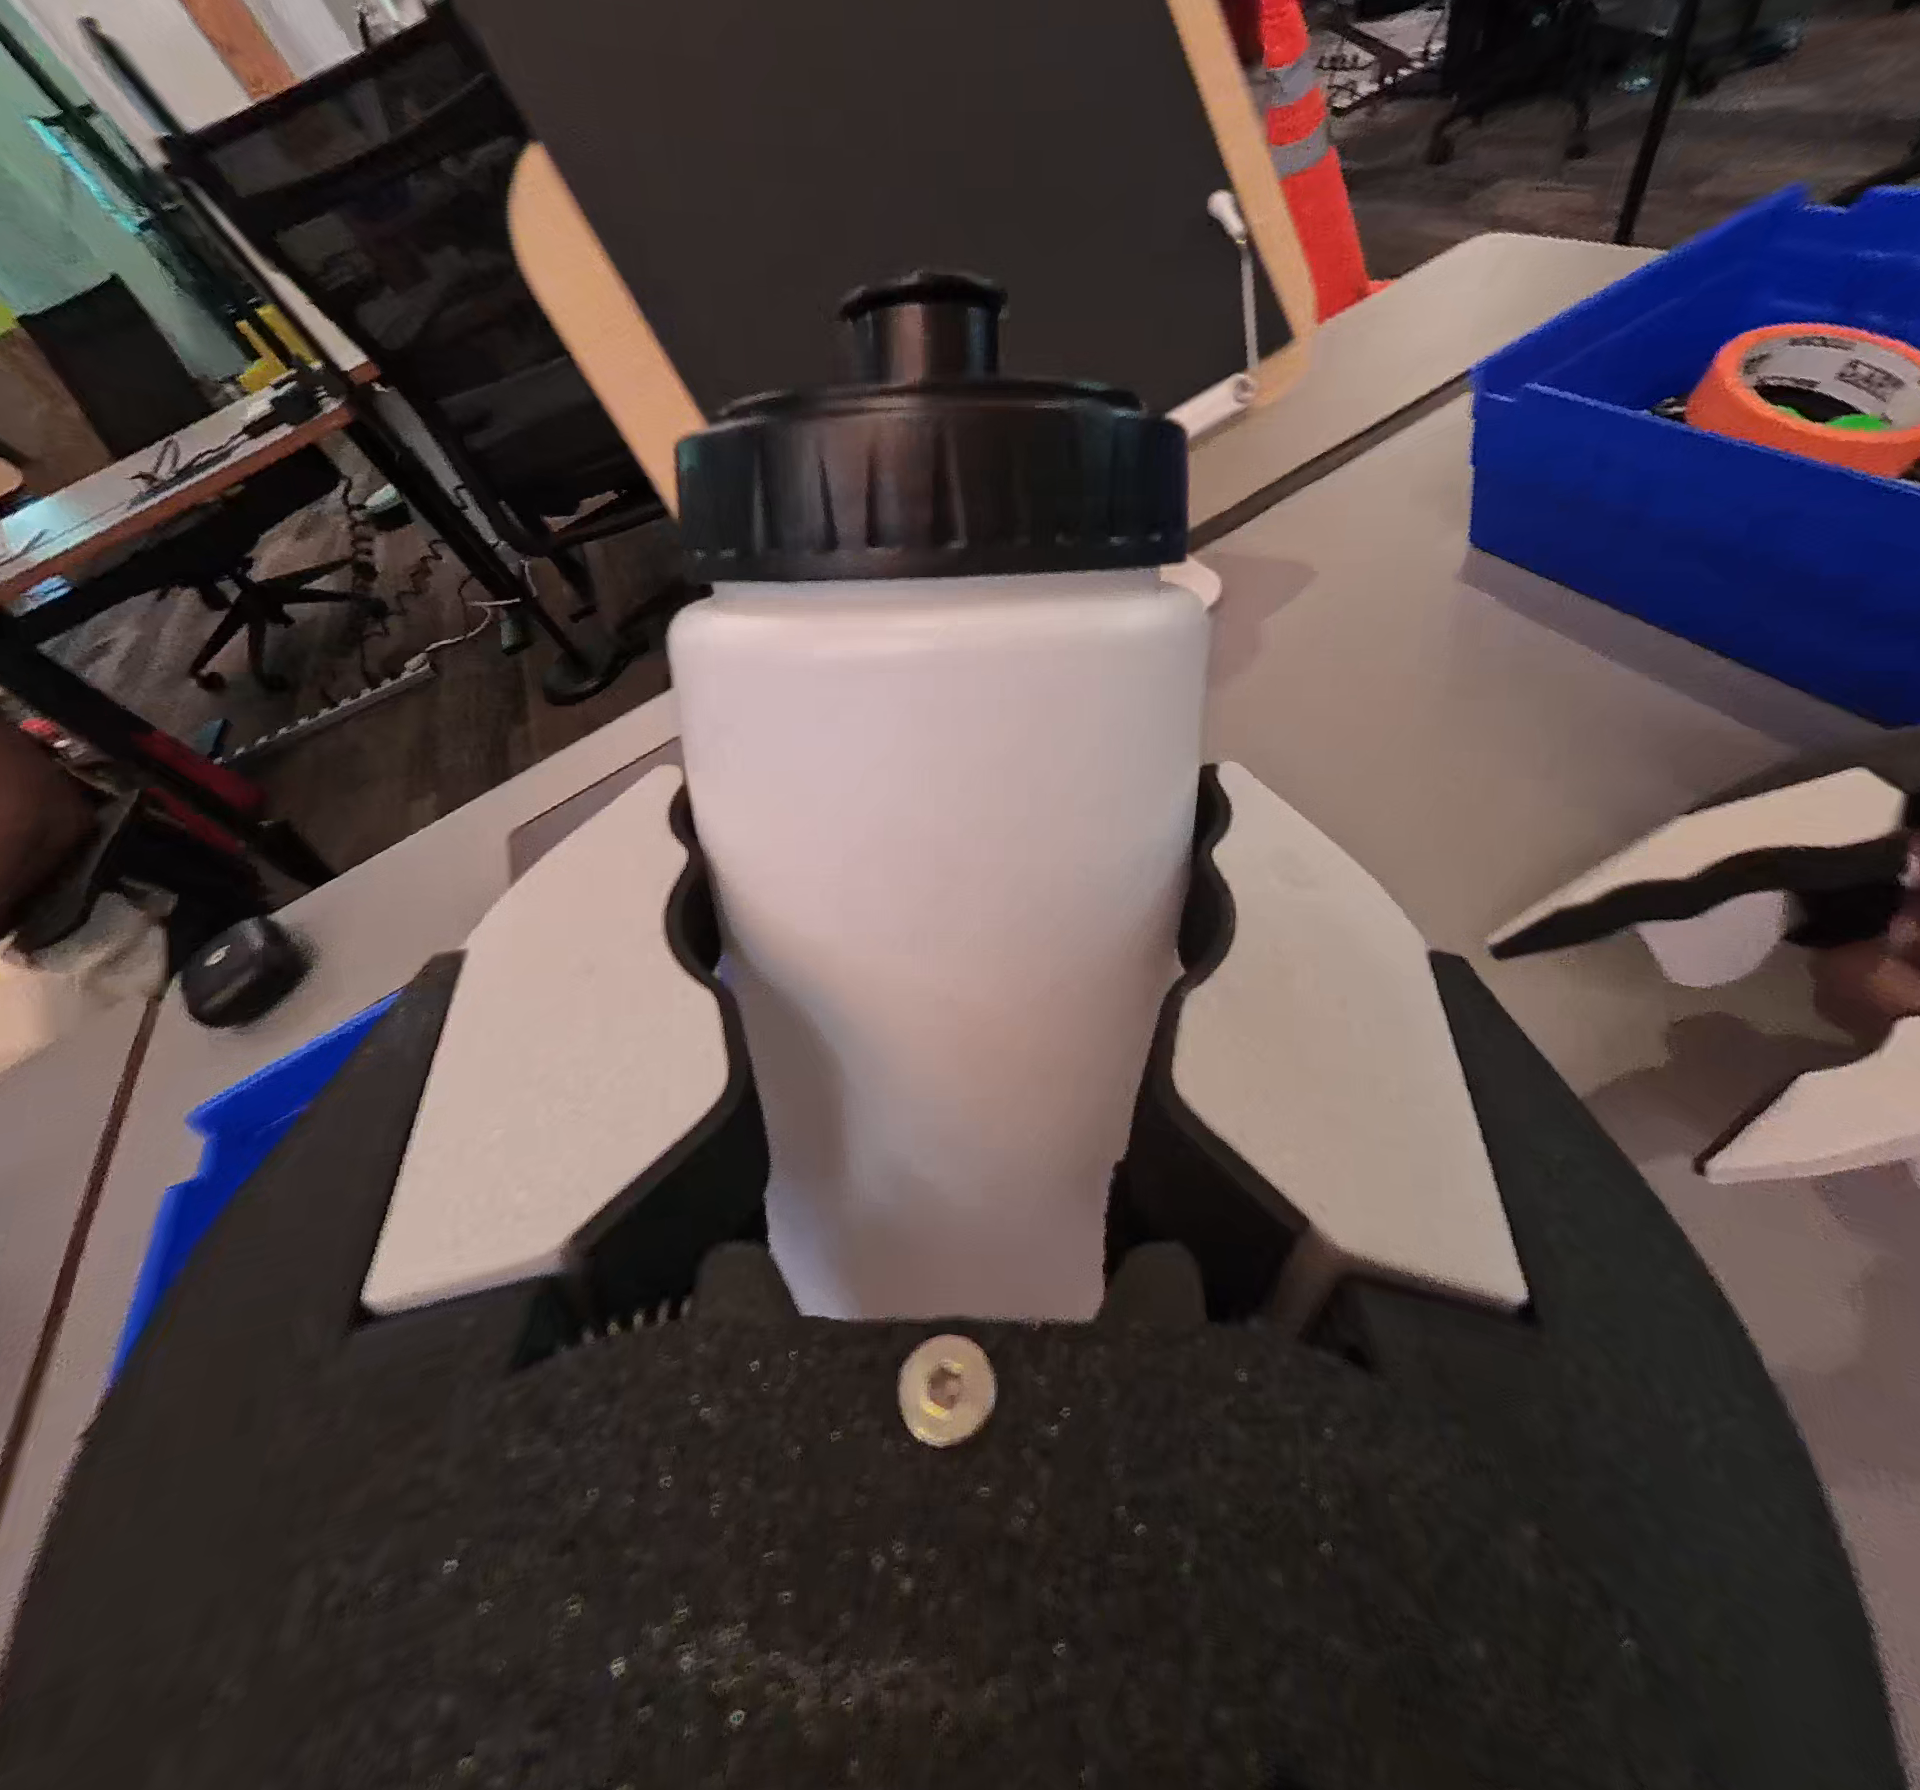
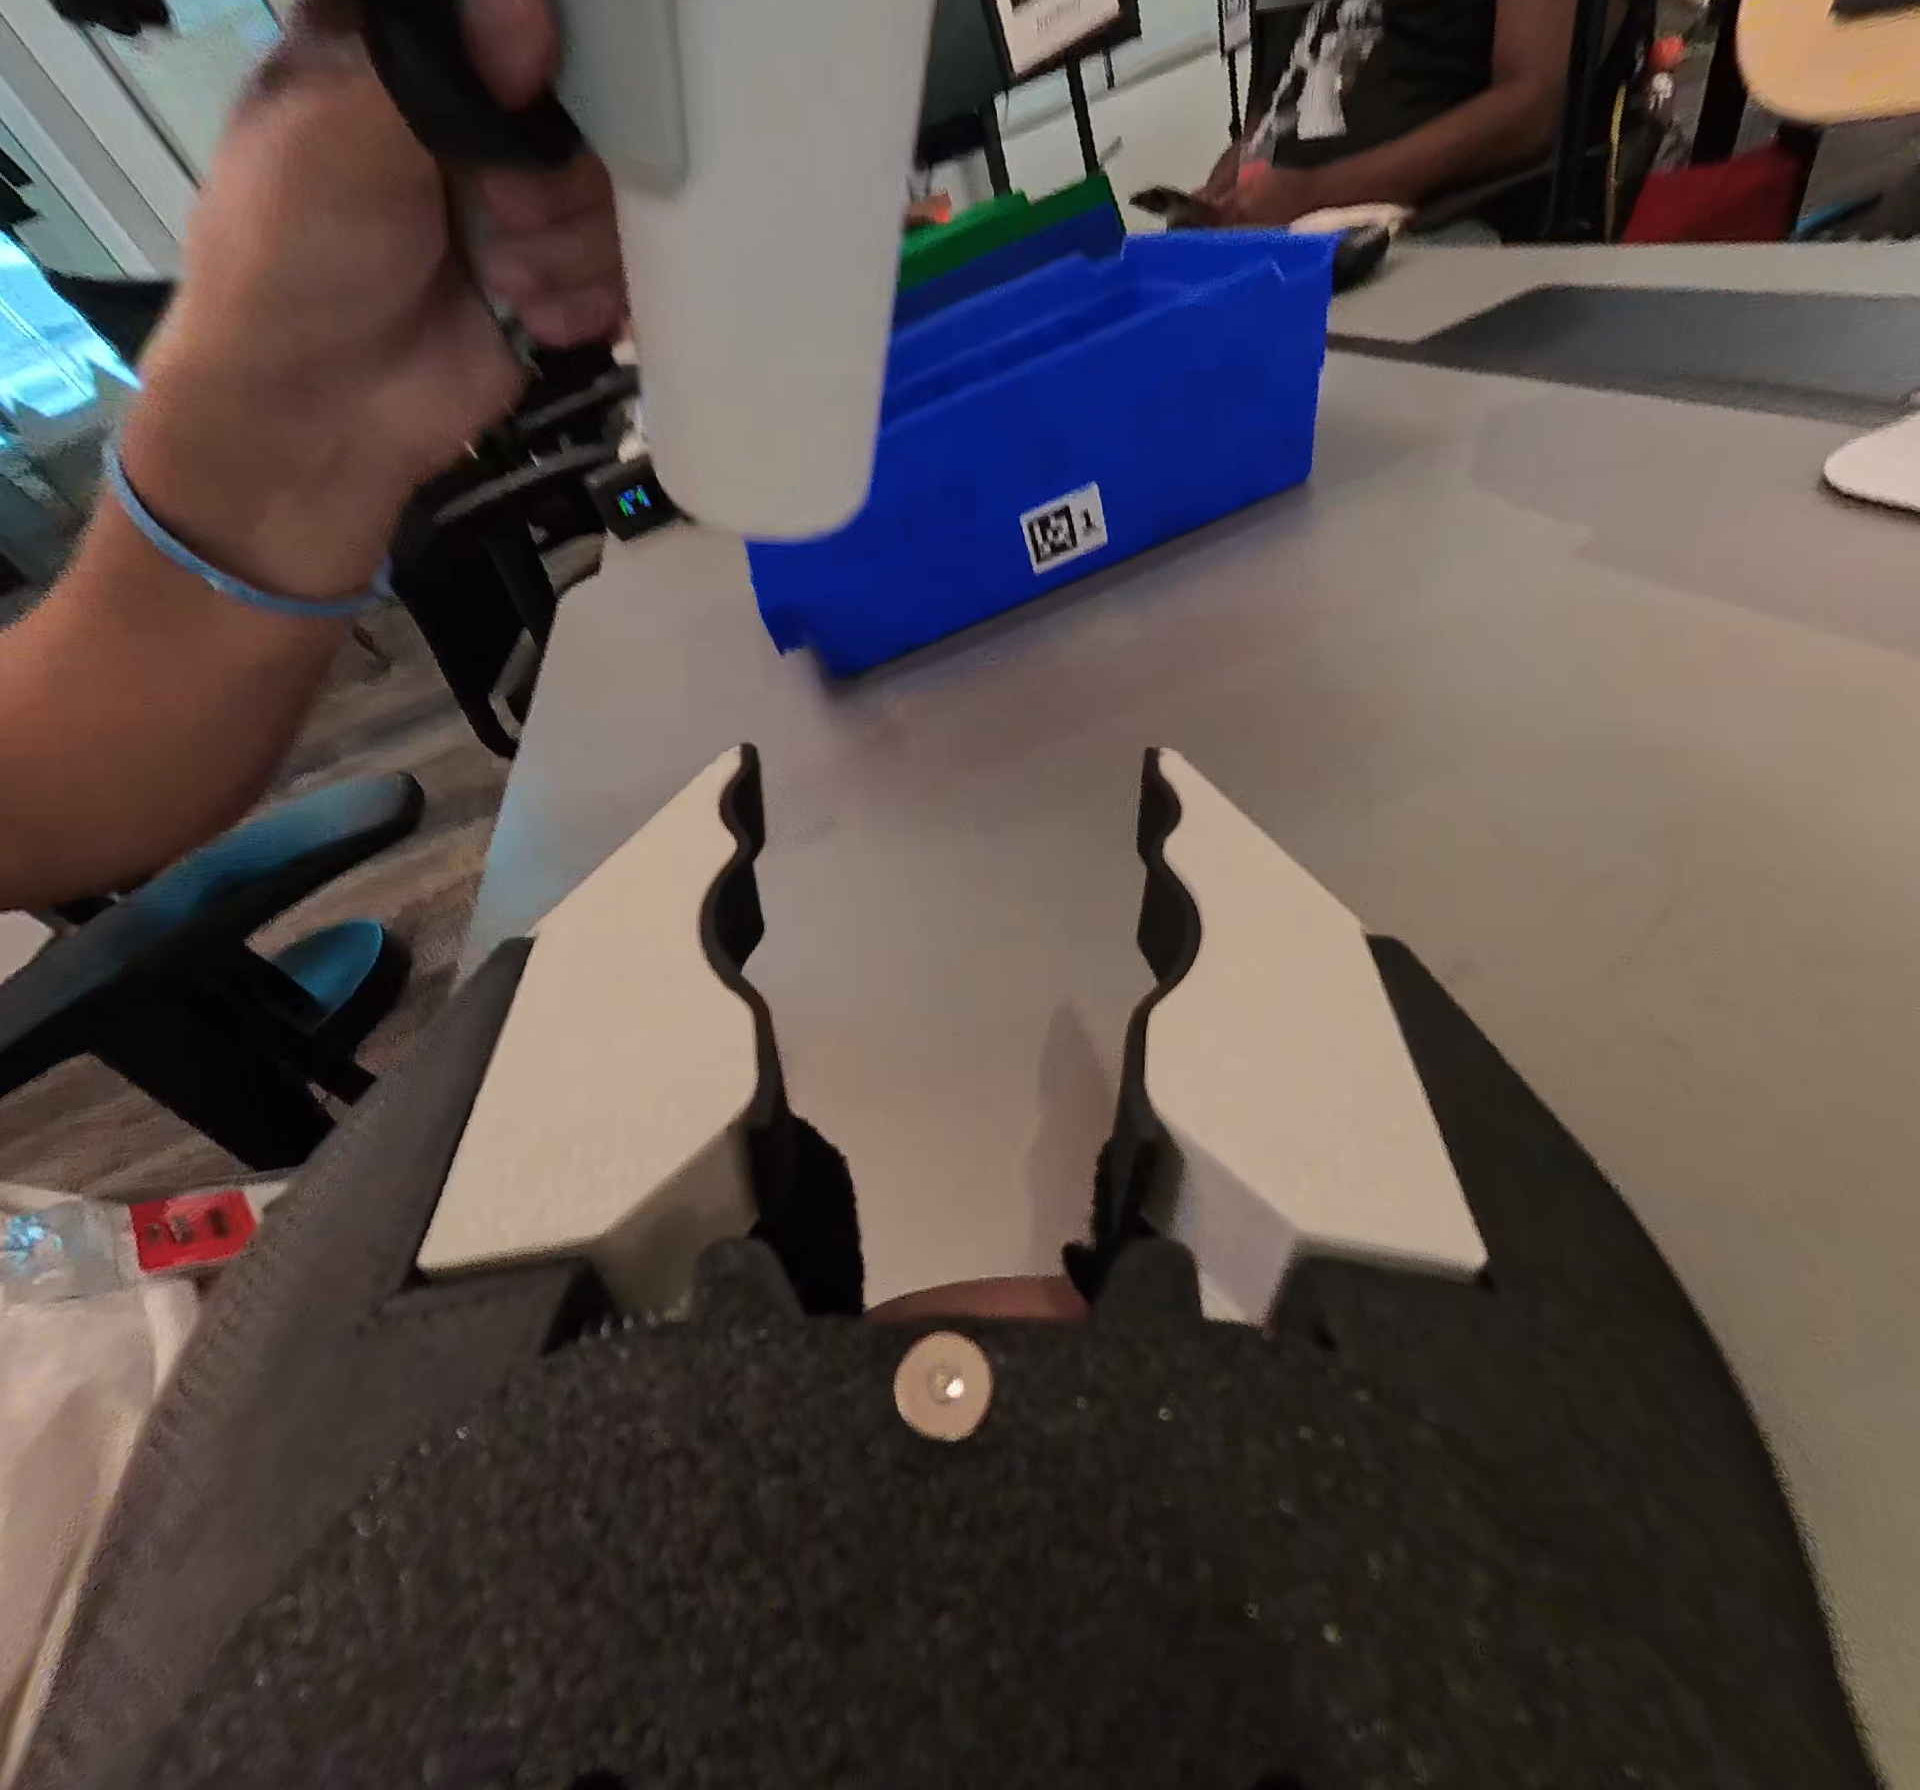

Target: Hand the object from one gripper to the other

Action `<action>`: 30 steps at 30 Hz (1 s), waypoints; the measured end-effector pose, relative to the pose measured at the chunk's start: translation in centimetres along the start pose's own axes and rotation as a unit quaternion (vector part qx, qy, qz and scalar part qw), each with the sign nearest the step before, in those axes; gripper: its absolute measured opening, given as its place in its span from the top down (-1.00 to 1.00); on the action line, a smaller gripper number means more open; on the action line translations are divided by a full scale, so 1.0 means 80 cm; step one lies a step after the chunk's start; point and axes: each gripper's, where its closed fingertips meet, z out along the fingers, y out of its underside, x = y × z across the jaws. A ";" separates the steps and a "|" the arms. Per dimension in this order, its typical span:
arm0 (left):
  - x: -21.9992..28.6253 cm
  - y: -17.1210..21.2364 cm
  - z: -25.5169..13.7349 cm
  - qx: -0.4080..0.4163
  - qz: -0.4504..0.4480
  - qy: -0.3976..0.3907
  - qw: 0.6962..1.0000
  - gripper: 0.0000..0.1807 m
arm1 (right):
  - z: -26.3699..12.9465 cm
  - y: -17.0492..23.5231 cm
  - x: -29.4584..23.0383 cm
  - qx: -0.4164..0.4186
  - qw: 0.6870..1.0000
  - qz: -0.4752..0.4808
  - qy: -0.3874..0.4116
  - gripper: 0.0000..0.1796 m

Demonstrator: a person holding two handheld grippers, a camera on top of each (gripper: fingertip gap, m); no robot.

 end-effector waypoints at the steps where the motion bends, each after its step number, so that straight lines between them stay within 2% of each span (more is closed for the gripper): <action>1: 0.013 0.001 0.005 -0.002 0.000 0.011 1.000 0.03 | -0.001 -0.008 -0.004 0.016 1.000 0.001 -0.005 0.18; 5: 0.068 0.004 0.026 -0.001 -0.030 0.079 0.996 0.03 | -0.003 -0.033 -0.012 0.066 0.998 -0.008 -0.020 0.04; 7: 0.110 -0.005 0.028 0.025 -0.071 0.165 0.983 0.03 | 0.000 -0.042 -0.019 0.082 0.996 -0.005 -0.038 -0.02; 9: 0.155 -0.022 0.019 0.064 -0.127 0.283 0.949 0.03 | 0.003 -0.051 -0.029 0.097 0.993 0.005 -0.069 -0.07; 11: 0.188 -0.035 0.002 0.097 -0.174 0.385 0.901 0.03 | 0.003 -0.061 -0.043 0.113 0.988 0.014 -0.104 -0.12; 12: 0.196 -0.038 -0.002 0.106 -0.185 0.409 0.887 0.03 | 0.002 -0.063 -0.050 0.114 0.986 0.013 -0.122 -0.11; 14: 0.204 -0.036 -0.007 0.113 -0.185 0.435 0.874 0.03 | 0.000 -0.059 -0.062 0.099 0.985 -0.010 -0.144 0.06; 19: 0.203 -0.015 -0.009 0.085 -0.154 0.434 0.884 0.05 | 0.005 -0.040 -0.052 0.033 0.994 -0.045 -0.098 0.08; 22: 0.180 0.003 -0.008 0.073 -0.117 0.378 0.915 0.08 | 0.002 -0.029 -0.024 -0.002 0.997 -0.072 -0.029 0.07; 25: 0.147 0.034 -0.010 0.051 -0.101 0.309 0.944 0.05 | -0.014 -0.027 0.018 -0.034 0.987 -0.137 0.082 0.08; 28: 0.126 0.065 -0.014 0.029 -0.145 0.273 0.951 0.04 | -0.036 -0.041 0.055 -0.058 0.948 -0.233 0.211 0.08; 30: 0.120 0.070 -0.011 0.024 -0.189 0.280 0.941 -0.02 | -0.049 -0.051 0.072 -0.084 0.896 -0.320 0.296 0.08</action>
